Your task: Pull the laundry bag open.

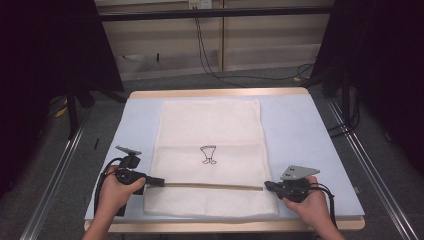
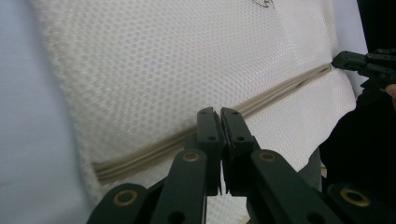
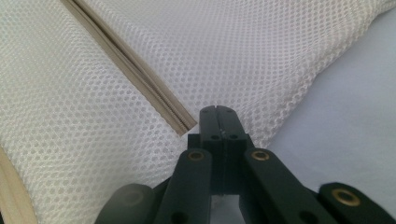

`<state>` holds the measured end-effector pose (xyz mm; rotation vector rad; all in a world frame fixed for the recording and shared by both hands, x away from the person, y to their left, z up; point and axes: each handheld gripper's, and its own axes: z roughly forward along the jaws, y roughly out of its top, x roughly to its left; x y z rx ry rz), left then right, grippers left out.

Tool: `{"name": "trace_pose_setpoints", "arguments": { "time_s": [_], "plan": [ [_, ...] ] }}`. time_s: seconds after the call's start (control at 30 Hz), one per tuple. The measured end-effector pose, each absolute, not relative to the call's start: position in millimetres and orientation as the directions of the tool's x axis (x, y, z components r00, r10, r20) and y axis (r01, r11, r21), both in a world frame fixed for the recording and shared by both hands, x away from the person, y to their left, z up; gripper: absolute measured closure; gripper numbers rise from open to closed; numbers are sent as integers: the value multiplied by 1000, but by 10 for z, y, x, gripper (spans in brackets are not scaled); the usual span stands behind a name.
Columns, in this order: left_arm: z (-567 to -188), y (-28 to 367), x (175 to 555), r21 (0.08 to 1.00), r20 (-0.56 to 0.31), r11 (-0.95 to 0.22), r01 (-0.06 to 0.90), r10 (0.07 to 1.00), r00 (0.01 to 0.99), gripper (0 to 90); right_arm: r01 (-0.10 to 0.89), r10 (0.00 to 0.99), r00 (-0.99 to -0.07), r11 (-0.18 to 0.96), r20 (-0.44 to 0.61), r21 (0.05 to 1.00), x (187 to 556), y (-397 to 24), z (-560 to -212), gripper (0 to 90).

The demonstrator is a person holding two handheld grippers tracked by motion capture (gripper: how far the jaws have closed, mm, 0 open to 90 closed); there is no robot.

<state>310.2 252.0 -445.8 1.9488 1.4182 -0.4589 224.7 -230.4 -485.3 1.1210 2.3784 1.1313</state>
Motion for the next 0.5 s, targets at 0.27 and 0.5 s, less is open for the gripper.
{"name": "trace_pose_setpoints", "arguments": {
  "time_s": [0.27, 0.5],
  "plan": [
    [-4470, 2838, 3073, 306, -603, -144, 941, 736, 309, 876, 535, 749, -657, 389, 80, 750, 2246, -2305, -4852, 900],
    [-4590, 3033, 3025, 293, -607, -93, 952, 750, 260, 876, 535, 750, -657, 389, 80, 750, 2246, -2305, -4851, 900]
  ]
}}
